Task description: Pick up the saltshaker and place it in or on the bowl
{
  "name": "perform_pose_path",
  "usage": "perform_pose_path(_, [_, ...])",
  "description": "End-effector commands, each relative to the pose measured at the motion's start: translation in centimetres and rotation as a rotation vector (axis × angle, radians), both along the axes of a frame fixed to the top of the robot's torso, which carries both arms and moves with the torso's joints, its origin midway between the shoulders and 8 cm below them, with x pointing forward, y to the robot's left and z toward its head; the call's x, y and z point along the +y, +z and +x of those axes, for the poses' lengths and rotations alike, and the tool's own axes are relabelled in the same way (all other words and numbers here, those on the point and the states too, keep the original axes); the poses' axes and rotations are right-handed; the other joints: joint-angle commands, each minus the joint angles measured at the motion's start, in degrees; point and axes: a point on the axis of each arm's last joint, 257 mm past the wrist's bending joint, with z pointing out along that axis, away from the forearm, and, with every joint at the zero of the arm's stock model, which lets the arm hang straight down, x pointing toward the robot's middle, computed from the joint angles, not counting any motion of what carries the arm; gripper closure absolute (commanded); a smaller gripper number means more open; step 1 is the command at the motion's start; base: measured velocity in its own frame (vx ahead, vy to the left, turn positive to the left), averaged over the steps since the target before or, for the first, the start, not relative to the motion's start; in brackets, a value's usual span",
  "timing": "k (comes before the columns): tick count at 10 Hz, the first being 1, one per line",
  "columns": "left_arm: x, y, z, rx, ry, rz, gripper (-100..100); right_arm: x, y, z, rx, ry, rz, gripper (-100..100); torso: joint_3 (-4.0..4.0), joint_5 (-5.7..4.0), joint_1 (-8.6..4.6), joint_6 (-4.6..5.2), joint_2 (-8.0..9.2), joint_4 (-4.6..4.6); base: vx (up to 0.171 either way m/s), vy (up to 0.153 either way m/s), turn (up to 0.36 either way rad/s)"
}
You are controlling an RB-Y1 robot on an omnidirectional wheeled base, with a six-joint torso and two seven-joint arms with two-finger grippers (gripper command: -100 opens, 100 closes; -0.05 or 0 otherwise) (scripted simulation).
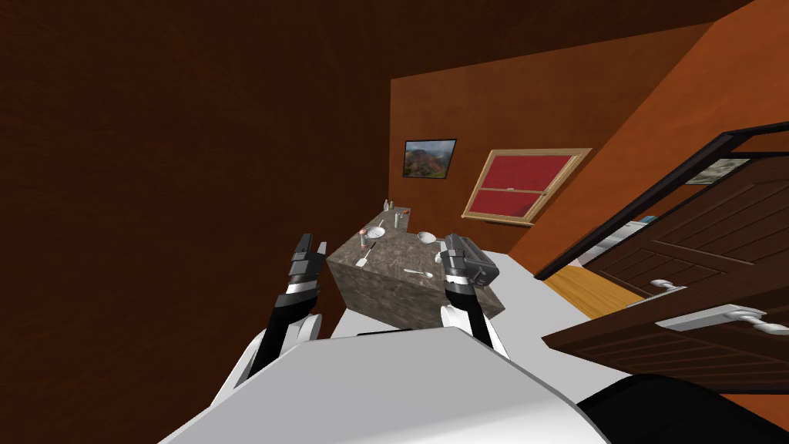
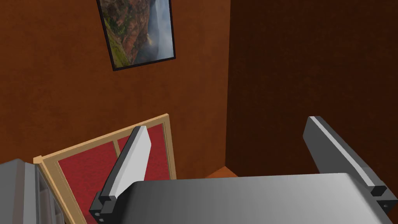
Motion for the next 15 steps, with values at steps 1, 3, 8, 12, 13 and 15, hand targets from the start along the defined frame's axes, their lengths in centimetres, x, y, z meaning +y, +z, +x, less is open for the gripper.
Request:
perform_pose_path(1, [0.0,0.0,0.0,0.0,0.0,0.0,0,0.2,-0.4,0.3,0.013,0.005,-0.044,-100,0.0,0.0,0.0,0.0,0.0,0.0,0.0,0.0,0.0])
perform_pose_path(3, [0.0,0.0,0.0,0.0,0.0,0.0,0,0.1,-1.1,0.8,0.035,-0.002,-0.117,-100,0.0,0.0,-0.01,0.0,0.0,0.0,-0.001,0.005,0.014])
perform_pose_path(8, [0.0,0.0,0.0,0.0,0.0,0.0,0,-1.7,-4.1,2.8,0.105,-0.098,-0.321,-100,-0.01,0.0,0.01,0.0,-0.01,0.0,-0.002,0.009,0.027])
perform_pose_path(12, [0.0,0.0,0.0,0.0,0.0,0.0,0,-3.9,-6.1,4.2,0.151,-0.198,-0.454,-100,0.0,0.0,0.02,0.01,-0.01,0.0,-0.002,0.01,0.025])
perform_pose_path(13, [0.0,0.0,0.0,0.0,0.0,0.0,0,-4.7,-6.8,4.7,0.168,-0.228,-0.489,-100,-0.01,0.0,0.02,0.0,-0.01,0.0,-0.002,0.011,0.035])
perform_pose_path(15, [0.0,0.0,0.0,0.0,0.0,0.0,0,-5.6,-7.5,5.1,0.186,-0.272,-0.544,-100,0.0,0.01,0.03,0.01,0.0,0.0,-0.002,0.009,0.023])
